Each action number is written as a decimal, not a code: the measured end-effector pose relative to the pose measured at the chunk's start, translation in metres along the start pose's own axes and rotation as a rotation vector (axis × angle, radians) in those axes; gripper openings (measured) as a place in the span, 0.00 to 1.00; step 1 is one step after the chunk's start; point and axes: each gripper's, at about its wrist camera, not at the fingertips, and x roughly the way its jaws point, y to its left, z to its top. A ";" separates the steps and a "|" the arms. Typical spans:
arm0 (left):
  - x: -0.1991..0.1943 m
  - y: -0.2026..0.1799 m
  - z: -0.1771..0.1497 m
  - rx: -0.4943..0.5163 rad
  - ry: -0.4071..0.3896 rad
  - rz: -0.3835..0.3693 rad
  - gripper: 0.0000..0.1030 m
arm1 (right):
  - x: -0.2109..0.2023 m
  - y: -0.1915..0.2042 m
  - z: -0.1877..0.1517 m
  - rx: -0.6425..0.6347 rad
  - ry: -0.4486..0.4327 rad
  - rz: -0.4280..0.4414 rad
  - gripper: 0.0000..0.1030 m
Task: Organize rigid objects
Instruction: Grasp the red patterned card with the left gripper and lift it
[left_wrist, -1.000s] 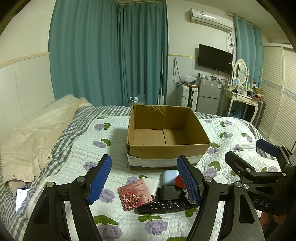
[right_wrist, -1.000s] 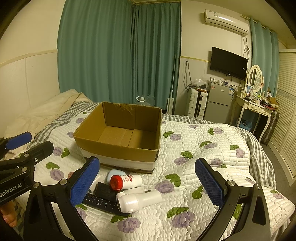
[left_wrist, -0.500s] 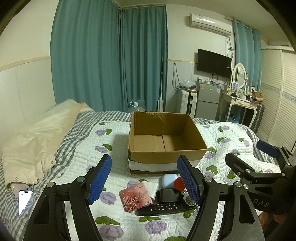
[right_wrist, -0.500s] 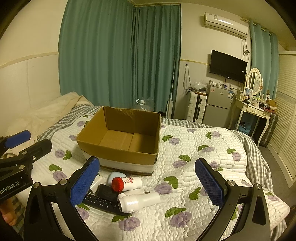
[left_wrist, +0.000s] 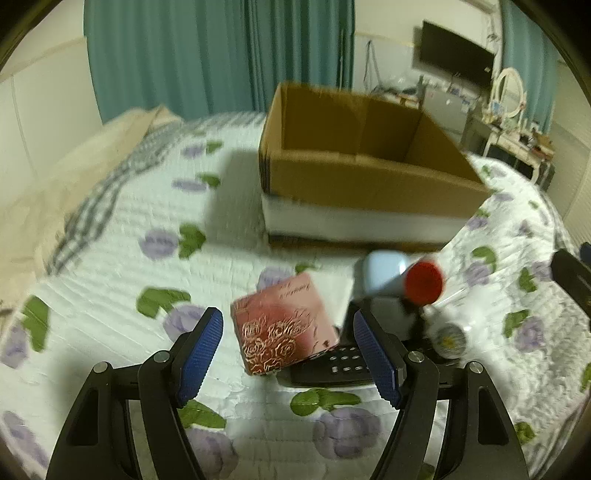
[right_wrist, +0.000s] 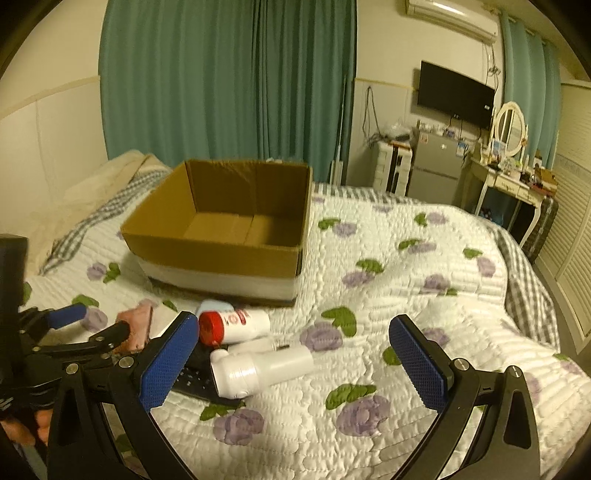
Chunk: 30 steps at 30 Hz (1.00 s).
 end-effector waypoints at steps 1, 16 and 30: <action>0.004 -0.001 -0.002 0.004 0.004 0.014 0.74 | 0.005 0.001 -0.001 -0.001 0.012 0.002 1.00; 0.028 -0.016 -0.015 0.067 0.088 0.030 0.54 | 0.027 0.003 -0.011 0.002 0.076 0.020 1.00; 0.040 -0.034 0.006 0.226 0.006 0.064 0.32 | 0.029 0.007 -0.013 -0.010 0.086 0.020 1.00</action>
